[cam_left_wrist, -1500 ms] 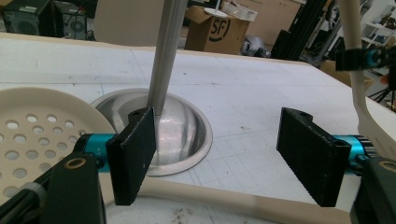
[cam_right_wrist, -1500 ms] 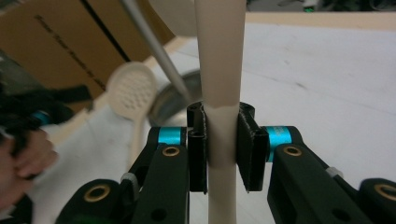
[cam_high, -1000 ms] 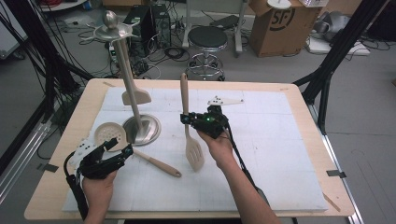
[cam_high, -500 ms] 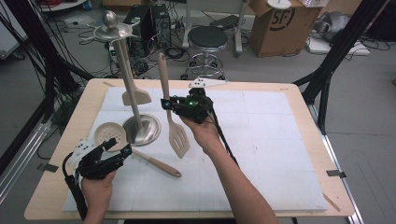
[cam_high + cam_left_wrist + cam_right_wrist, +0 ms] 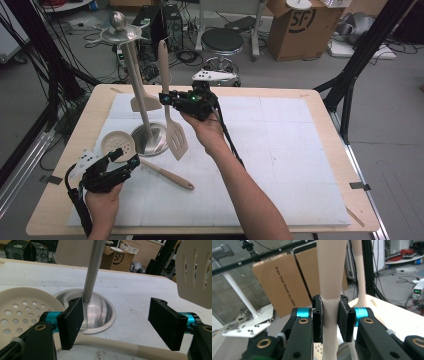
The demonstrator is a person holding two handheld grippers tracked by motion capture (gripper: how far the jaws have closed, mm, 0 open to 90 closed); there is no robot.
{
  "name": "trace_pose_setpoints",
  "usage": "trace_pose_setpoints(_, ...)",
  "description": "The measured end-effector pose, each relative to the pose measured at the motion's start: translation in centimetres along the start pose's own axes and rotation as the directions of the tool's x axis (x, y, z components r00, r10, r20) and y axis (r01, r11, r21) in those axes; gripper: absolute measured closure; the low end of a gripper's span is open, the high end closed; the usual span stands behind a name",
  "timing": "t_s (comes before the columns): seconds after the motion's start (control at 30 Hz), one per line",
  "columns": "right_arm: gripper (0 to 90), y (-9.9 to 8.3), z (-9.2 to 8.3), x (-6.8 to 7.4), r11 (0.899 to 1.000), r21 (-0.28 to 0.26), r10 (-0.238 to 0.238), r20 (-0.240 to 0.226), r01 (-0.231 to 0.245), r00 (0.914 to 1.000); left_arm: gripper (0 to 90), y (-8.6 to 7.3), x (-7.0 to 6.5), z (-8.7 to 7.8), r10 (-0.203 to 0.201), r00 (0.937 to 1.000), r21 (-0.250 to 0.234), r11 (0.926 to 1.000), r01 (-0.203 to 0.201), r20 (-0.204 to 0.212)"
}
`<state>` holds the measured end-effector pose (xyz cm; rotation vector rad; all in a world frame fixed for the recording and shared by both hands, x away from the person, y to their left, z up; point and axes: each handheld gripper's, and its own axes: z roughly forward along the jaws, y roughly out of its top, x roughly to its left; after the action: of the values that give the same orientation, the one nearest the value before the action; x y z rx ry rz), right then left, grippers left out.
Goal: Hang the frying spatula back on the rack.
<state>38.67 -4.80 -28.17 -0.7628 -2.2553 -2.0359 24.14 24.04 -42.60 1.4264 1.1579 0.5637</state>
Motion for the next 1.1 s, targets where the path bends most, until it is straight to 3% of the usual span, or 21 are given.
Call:
trace_pose_setpoints(0.13, 76.7, 0.6, 0.4, 0.2, 1.0, 0.011, 0.005, -0.017, -0.005, 0.9998, 28.9, 0.0, 0.1, 0.0, -0.004, 1.0, -0.002, 1.0, 0.004, 0.0)
trace_pose_setpoints(0.27, 76.7, 1.4, 0.6, 0.7, 1.0, 0.005, -0.029, -0.016, 0.029, 0.9994, 29.0, 0.0, 0.1, -0.2, -0.005, 1.0, -0.005, 1.0, 0.005, 0.001)
trace_pose_setpoints(1.1, 76.7, 1.6, 1.3, 0.7, 0.999, 0.027, -0.017, -0.055, 0.019, 0.9983, 29.0, 0.1, 0.1, -0.2, -0.005, 1.0, -0.007, 1.0, 0.005, 0.002)
